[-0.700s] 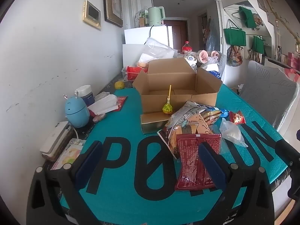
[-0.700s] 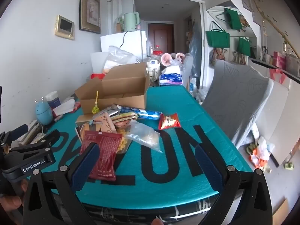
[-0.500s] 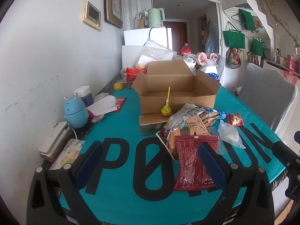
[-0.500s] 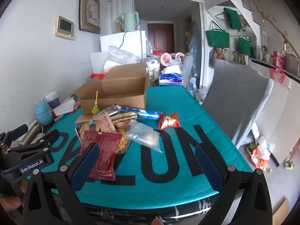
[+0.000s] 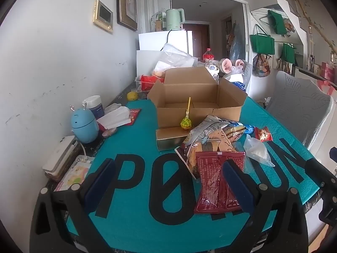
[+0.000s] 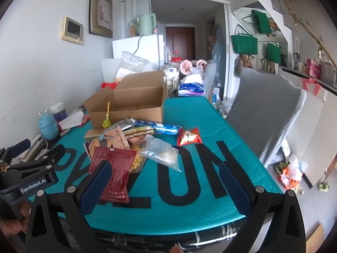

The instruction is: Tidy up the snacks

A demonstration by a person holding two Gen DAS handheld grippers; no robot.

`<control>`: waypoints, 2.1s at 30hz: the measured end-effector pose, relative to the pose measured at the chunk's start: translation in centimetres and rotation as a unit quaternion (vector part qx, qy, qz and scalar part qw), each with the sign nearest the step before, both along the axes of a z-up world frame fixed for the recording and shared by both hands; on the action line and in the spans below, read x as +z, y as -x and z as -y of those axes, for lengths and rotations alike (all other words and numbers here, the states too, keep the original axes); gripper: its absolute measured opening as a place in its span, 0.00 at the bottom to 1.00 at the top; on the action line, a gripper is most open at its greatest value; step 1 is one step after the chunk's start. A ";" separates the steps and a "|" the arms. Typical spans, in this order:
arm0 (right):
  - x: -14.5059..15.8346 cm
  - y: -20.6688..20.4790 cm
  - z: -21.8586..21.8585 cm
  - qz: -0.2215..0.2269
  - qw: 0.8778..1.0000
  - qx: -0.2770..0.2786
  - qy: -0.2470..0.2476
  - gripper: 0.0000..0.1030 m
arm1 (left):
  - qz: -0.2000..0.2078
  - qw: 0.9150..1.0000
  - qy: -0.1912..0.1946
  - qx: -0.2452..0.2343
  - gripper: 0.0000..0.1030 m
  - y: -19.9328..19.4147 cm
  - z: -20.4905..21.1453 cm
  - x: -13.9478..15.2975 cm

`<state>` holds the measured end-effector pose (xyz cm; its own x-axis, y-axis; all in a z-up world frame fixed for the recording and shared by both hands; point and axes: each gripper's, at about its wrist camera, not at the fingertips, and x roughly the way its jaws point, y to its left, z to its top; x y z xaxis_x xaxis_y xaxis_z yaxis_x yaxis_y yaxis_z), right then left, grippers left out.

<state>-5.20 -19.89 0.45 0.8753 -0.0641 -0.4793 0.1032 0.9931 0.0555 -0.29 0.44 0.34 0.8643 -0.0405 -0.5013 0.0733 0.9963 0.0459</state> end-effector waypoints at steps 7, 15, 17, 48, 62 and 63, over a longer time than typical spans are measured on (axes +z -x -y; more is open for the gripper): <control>0.0 0.1 0.0 0.001 1.000 0.001 0.001 1.00 | 0.006 1.000 0.000 0.000 1.00 0.3 0.0 0.1; 0.2 0.0 0.4 0.000 1.000 0.001 0.003 1.00 | 0.002 1.000 0.002 0.003 1.00 0.1 -0.2 -0.1; -0.4 0.0 -0.3 -0.002 1.000 0.001 0.006 1.00 | -0.002 1.000 0.007 -0.002 1.00 0.0 -0.3 -0.1; -0.7 -0.2 -0.7 -0.008 1.000 0.013 0.007 1.00 | -0.003 1.000 0.020 0.000 1.00 0.7 -1.1 0.2; -0.9 -0.2 -1.1 -0.011 1.000 0.020 0.006 1.00 | -0.009 1.000 0.019 0.006 1.00 0.7 -1.3 -0.3; -1.0 -0.2 -1.2 -0.011 1.000 0.020 0.005 1.00 | -0.009 1.000 0.019 0.007 1.00 0.7 -1.3 -0.3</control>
